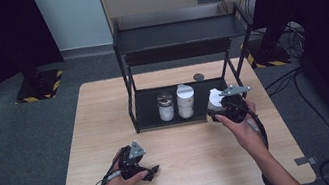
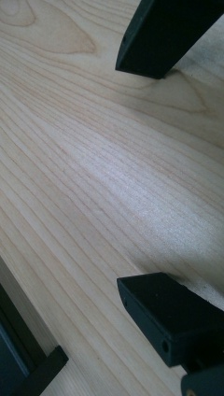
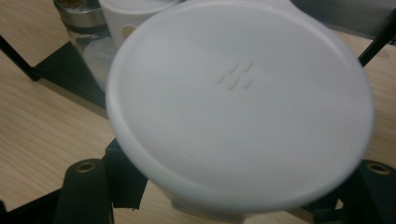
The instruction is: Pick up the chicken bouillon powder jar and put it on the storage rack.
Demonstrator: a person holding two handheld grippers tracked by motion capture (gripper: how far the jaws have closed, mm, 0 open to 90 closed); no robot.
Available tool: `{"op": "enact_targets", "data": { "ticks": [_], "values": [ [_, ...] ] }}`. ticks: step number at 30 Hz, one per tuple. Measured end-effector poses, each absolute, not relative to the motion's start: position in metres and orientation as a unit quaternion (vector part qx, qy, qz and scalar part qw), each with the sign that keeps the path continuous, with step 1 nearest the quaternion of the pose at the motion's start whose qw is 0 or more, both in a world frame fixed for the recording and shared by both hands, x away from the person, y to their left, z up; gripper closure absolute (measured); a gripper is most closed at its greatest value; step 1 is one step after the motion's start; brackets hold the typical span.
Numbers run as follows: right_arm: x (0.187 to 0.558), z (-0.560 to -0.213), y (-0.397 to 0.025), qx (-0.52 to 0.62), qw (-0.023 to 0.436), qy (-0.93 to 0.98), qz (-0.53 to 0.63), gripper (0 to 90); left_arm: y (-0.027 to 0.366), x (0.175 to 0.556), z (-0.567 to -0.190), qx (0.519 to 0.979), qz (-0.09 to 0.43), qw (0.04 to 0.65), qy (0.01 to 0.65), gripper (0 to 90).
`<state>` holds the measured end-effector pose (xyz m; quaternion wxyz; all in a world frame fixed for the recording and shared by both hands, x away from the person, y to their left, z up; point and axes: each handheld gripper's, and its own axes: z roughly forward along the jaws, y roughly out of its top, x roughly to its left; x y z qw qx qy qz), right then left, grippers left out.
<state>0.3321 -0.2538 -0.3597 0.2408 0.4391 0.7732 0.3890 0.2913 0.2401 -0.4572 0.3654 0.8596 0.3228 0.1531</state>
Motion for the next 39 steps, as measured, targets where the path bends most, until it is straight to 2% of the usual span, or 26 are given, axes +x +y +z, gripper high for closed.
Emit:
{"op": "enact_targets", "data": {
  "ticks": [39],
  "values": [
    [0.390,-0.371,-0.230,0.451,0.240,0.782,0.355,31.4,0.240,0.293,-0.457,0.861,0.151,0.365,0.319,0.0]
  ]
}}
